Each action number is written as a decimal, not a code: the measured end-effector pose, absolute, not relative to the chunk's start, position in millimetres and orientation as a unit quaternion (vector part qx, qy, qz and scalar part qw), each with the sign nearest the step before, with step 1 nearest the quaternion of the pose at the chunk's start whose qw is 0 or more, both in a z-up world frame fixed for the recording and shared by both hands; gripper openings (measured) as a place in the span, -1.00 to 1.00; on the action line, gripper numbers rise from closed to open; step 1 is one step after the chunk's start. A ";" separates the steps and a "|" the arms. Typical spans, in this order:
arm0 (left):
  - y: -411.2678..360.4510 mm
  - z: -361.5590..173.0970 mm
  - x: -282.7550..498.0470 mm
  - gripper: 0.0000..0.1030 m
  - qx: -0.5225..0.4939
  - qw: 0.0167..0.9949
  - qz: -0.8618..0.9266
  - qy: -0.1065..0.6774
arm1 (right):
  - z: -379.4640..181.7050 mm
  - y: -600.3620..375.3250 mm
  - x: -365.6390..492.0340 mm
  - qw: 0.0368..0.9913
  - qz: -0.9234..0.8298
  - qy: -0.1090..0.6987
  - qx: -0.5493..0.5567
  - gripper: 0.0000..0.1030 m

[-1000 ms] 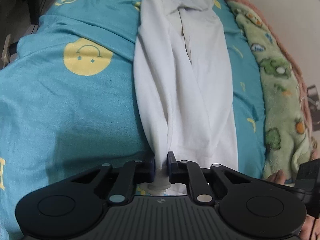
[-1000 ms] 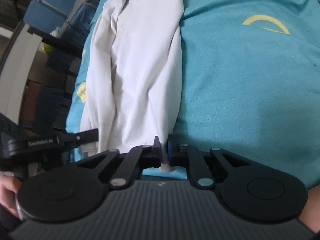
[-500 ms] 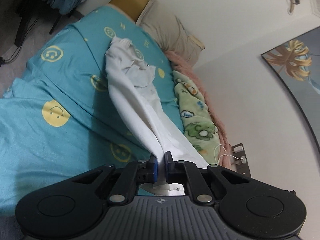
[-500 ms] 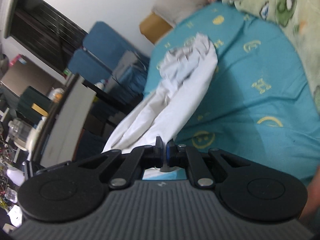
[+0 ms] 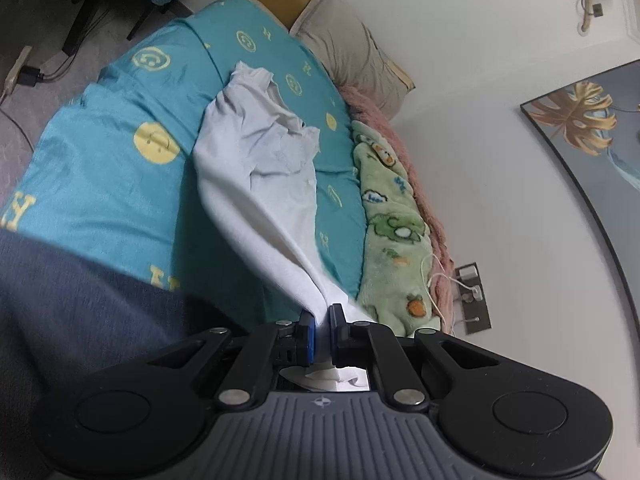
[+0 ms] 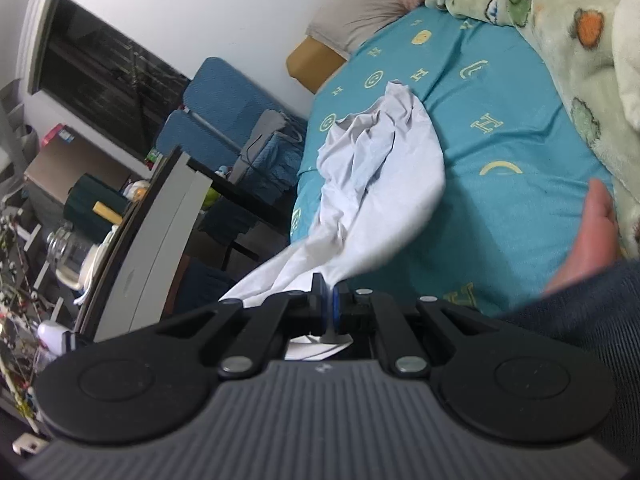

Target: Fold clothes

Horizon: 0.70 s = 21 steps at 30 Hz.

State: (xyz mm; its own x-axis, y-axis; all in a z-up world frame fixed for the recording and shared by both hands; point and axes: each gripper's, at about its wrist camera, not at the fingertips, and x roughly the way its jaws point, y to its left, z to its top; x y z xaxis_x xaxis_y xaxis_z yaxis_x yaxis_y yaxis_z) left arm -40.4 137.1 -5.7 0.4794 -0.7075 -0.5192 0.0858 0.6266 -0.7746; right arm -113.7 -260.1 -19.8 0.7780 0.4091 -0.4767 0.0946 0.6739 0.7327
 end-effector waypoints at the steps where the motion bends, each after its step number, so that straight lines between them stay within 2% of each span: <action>1: 133.8 -2.7 -29.0 -0.86 -0.345 0.789 -0.248 0.443 | -19.1 -261.4 -103.0 0.857 0.088 0.320 0.394 -0.88; 6: 107.9 9.9 45.7 -0.85 -0.309 0.819 -0.222 0.430 | -18.0 -267.0 -28.1 0.863 0.063 0.321 0.384 -0.88; 11: 82.1 -1.0 127.2 -0.85 -0.277 0.844 -0.188 0.420 | -35.2 -270.0 62.2 0.876 0.025 0.338 0.343 -0.87; 21: 41.6 -108.5 266.8 -0.86 -0.175 0.873 -0.123 0.437 | -130.2 -263.8 215.0 0.889 -0.023 0.389 0.239 -0.87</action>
State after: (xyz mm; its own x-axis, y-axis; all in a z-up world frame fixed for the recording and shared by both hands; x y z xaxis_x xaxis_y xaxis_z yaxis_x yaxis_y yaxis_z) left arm 266.8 41.6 -108.5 0.5872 -0.3676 -0.7211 0.0608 0.9084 -0.4136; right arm 215.0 -263.8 -130.2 0.6964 0.1452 -0.7028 0.2268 0.8845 0.4076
